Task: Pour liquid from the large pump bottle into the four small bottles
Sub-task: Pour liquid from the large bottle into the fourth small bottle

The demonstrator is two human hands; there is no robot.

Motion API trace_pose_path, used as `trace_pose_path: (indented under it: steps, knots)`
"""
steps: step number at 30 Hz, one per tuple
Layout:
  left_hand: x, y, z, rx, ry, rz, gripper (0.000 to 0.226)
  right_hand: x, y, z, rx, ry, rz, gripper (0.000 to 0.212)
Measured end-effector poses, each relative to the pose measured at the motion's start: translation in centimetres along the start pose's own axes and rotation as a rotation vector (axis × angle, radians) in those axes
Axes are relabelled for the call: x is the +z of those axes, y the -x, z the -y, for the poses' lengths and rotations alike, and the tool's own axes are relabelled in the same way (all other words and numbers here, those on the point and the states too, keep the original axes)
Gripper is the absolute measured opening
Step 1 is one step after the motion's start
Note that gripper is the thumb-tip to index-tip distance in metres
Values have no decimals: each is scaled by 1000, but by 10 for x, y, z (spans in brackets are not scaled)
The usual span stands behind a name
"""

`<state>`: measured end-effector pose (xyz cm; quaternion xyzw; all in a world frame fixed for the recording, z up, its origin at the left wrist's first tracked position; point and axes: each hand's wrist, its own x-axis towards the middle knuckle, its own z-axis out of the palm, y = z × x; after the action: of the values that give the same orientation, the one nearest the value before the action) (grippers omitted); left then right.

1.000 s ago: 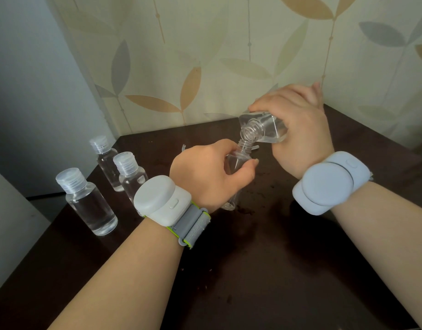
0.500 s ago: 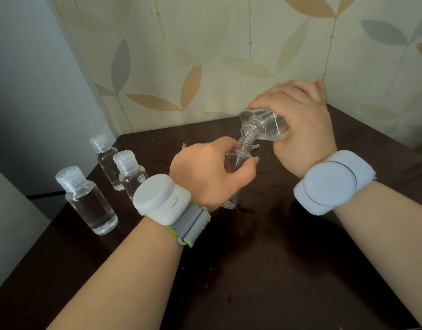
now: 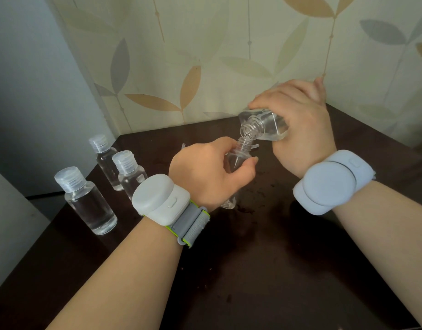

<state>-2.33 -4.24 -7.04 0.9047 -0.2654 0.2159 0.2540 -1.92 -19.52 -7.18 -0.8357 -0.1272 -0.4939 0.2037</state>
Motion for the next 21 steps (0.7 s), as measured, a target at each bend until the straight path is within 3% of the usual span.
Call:
trace_pose_path:
  steps: [21]
  knots:
    - [-2, -1, -2, -16, -13, 26, 48, 0, 1, 1, -10, -2, -1, 39]
